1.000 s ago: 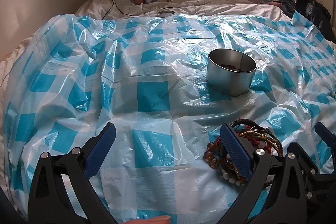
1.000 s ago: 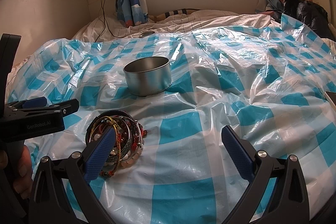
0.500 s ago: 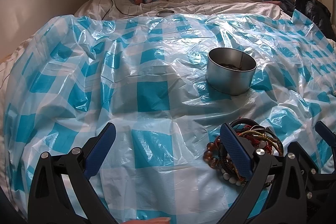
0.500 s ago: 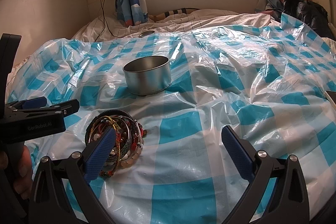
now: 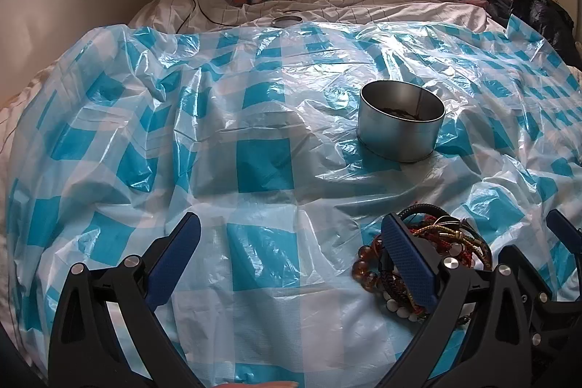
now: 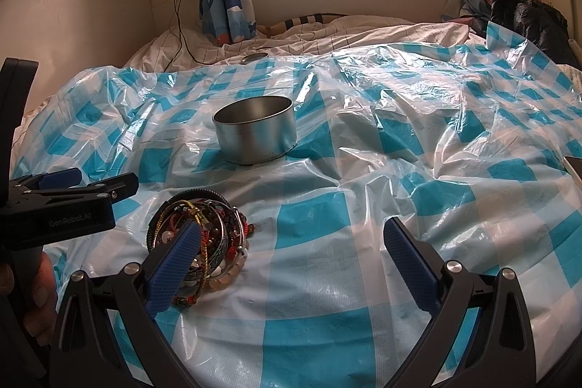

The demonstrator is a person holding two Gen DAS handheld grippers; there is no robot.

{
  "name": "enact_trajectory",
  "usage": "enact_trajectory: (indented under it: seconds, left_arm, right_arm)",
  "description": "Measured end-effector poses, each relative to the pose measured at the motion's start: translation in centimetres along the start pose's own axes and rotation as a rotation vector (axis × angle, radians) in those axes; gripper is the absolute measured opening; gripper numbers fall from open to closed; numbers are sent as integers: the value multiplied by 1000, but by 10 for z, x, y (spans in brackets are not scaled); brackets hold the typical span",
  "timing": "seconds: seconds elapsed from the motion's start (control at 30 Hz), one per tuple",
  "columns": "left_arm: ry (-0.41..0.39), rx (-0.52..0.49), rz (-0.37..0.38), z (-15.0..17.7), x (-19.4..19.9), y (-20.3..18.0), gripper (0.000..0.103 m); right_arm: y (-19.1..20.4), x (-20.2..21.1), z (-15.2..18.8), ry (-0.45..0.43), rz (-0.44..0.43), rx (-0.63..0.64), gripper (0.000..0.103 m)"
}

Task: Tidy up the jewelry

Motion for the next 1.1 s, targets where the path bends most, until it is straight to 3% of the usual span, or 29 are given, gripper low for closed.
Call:
enact_trajectory:
  seconds: [0.33, 0.67, 0.73, 0.8, 0.9, 1.1]
  left_arm:
    - [0, -1, 0, 0, 0, -1, 96]
    - [36, 3, -53, 4, -5, 18, 96]
    - [44, -1, -61, 4, -6, 21, 96]
    - [49, 4, -63, 3, -7, 24, 96]
    - [50, 16, -60, 0, -7, 27, 96]
    - [50, 22, -68, -5, -7, 29, 96]
  right_arm:
    - [1, 0, 0, -1, -1, 8, 96]
    - [14, 9, 0, 4, -43, 157, 96]
    - [13, 8, -1, 20, -61, 174, 93]
    - [17, 5, -2, 35, -85, 205, 76]
    - [28, 0, -3, 52, -149, 236, 61]
    - [53, -6, -8, 50, -231, 309, 51]
Point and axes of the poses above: each gripper's, at about its wrist camera, not at the fingertips, and x roughly against the way its jaws point, y to its left, z to its underside, the point moved 9 cm from there along -x, roughly the way its jaws point, and after that the axes turned 14 degrees about x, right-handed, at the moved point
